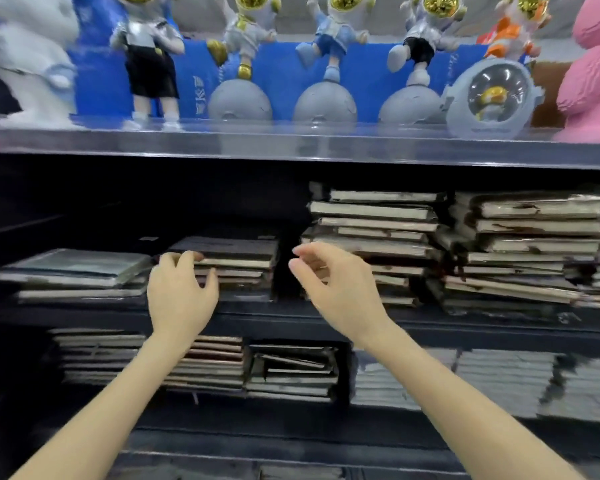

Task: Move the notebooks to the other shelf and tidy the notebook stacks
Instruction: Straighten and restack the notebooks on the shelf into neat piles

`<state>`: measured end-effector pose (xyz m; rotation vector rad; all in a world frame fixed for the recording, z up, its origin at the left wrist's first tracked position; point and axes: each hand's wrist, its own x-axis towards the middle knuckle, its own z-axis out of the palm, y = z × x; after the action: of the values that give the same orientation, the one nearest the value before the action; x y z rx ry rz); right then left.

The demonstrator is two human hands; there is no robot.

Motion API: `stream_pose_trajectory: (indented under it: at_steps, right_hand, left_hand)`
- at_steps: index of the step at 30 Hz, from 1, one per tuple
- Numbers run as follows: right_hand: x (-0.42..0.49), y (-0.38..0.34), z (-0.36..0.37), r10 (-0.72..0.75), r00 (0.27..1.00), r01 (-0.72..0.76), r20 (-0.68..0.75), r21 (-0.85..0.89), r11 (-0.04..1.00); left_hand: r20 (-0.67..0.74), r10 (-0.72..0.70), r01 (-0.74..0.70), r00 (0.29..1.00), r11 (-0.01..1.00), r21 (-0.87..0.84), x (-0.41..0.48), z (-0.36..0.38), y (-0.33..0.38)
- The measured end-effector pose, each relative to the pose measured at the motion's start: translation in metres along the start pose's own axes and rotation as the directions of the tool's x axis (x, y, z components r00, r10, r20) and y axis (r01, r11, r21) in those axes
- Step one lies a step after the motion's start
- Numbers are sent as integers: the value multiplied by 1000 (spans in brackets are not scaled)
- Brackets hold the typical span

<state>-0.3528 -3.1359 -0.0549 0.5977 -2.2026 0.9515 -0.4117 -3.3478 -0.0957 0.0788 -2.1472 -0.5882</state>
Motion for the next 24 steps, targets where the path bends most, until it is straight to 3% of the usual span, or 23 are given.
stream_pose_trajectory:
  at_steps: [3, 8, 10, 12, 15, 18, 21, 24]
  right_hand:
    - [25, 3, 50, -15, 984, 52, 177, -206, 977]
    - [75, 21, 109, 186, 935, -11, 303, -499, 867]
    - [77, 25, 119, 159, 939, 26, 306, -523, 852]
    - [73, 28, 121, 63, 972, 67, 225, -527, 847]
    - [66, 29, 123, -155, 987, 158, 51, -535, 830]
    - [64, 14, 127, -247, 967, 186, -63, -486, 854]
    - [70, -17, 141, -321, 933, 223, -164, -435, 872]
    - [87, -49, 167, -358, 916, 257, -183, -417, 872]
  left_hand:
    - [6, -39, 39, 999, 999, 28, 16, -14, -42]
    - [-51, 153, -155, 987, 988, -29, 43, -37, -78]
    - [-106, 261, -262, 960, 965, 6, 56, -50, -91]
    - [-57, 268, -266, 962, 963, 41, 71, -61, -113]
    - [108, 85, -107, 991, 970, 218, 91, -71, -161]
    - [249, -195, 95, 949, 927, 362, 106, -78, -200]
    - [327, -284, 188, 901, 937, 294, 112, -77, -217]
    - [371, -335, 359, 866, 933, 4, 120, -82, -218]
